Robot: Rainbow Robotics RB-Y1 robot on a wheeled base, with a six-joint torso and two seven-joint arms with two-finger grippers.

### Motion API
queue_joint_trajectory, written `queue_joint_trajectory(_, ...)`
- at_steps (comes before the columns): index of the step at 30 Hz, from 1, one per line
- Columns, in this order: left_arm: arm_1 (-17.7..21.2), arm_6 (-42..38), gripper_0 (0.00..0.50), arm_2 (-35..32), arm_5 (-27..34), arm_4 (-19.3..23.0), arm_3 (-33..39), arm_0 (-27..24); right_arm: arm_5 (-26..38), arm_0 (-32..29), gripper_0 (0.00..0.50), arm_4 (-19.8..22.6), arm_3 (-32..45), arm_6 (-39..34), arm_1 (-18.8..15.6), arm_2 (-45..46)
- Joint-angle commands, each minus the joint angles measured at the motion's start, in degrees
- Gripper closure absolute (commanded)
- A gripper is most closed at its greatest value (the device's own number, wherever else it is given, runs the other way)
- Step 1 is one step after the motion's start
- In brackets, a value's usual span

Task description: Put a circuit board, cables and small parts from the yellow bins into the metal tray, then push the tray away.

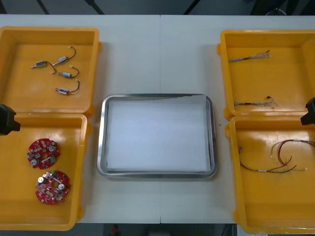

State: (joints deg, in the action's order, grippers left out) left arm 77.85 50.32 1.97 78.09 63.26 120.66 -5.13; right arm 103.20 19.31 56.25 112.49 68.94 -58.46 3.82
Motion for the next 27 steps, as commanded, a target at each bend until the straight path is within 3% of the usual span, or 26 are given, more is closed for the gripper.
queue_joint_trajectory(1, 1.3, 1.5, 0.000, -0.7, -0.5, 0.0, 0.2, 0.8, 0.3, -0.6, 0.000, -0.4, 1.0, -2.1, 0.5, 1.7)
queue_joint_trajectory(27, 1.3, 1.5, 0.000, -0.7, -0.5, 0.0, 0.2, 0.8, 0.3, -0.6, 0.000, -0.4, 1.0, -2.1, 0.5, 1.7)
